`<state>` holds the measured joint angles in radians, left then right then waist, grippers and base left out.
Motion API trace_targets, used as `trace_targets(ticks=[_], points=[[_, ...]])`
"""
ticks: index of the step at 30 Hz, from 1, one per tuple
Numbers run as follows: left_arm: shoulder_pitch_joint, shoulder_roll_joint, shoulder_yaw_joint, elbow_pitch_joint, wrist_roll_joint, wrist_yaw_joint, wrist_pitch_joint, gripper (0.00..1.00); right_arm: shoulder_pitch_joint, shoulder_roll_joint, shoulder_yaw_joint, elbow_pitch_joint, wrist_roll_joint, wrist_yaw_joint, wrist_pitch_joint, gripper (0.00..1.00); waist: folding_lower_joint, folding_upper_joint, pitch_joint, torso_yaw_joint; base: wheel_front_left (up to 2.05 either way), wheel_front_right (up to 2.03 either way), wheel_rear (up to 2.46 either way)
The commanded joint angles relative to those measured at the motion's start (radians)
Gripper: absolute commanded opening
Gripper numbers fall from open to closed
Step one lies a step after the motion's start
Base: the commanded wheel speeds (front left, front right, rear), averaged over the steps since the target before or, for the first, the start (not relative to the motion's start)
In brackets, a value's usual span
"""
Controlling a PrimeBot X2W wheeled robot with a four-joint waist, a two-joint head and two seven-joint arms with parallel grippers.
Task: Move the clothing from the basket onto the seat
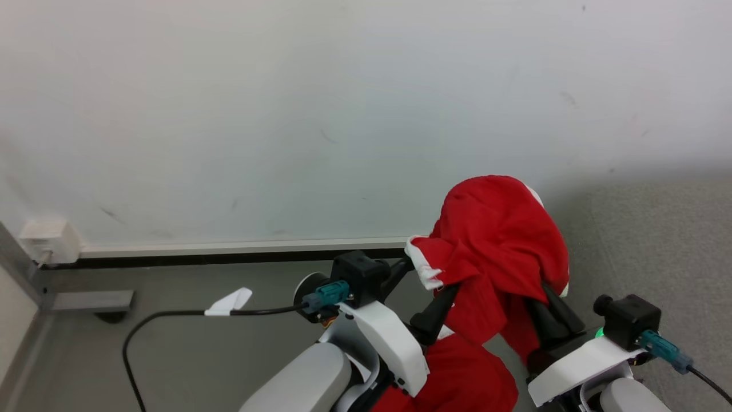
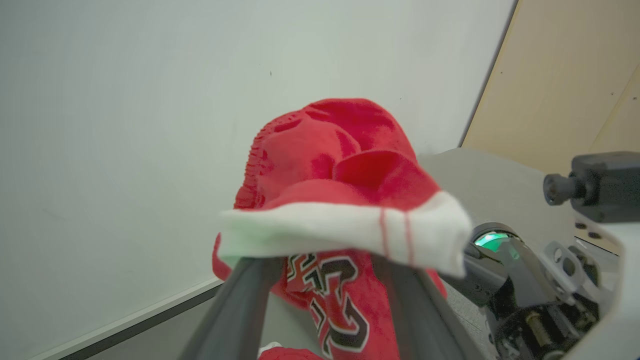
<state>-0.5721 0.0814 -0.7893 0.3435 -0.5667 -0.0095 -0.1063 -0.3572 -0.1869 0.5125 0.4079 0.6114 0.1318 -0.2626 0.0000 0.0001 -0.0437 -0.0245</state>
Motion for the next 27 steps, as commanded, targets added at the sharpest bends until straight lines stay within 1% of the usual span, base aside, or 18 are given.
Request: trace_targets(ticks=[1,8,14,19,23,27], points=[[0.015,0.011,-0.004,-0.016,0.002,-0.001,-0.01,1.0,0.018,-0.01,-0.028,-0.017,-0.012,-0.002,-0.003,0.0,0.0,-0.0001,0.014,-0.053,0.0,0.0,0.0],[0.036,0.028,-0.015,-0.071,0.009,0.005,-0.013,1.0,0.023,-0.05,-0.135,-0.069,-0.035,-0.002,-0.003,0.0,0.0,-0.0001,0.044,-0.188,0.0,0.0,0.0],[0.047,0.048,-0.048,-0.105,0.033,-0.011,-0.019,1.0,0.036,-0.093,-0.218,-0.126,-0.057,-0.002,0.004,0.0,0.0,-0.0001,0.072,-0.312,0.0,0.0,0.0],[0.046,0.062,-0.067,-0.114,0.04,-0.017,-0.019,1.0,0.063,-0.101,-0.279,-0.183,-0.07,-0.002,0.025,0.0,0.0,-0.0001,0.096,-0.408,0.0,0.0,0.0],[0.038,0.07,-0.078,-0.109,0.057,-0.017,-0.024,1.0,0.098,-0.09,-0.317,-0.219,-0.077,-0.002,0.041,0.0,0.0,-0.0001,0.114,-0.46,0.0,0.0,0.0],[0.032,0.07,-0.086,-0.102,0.064,-0.015,-0.028,1.0,0.123,-0.079,-0.341,-0.248,-0.082,-0.002,0.053,0.0,0.0,-0.0001,0.131,-0.485,0.0,0.0,0.0]])
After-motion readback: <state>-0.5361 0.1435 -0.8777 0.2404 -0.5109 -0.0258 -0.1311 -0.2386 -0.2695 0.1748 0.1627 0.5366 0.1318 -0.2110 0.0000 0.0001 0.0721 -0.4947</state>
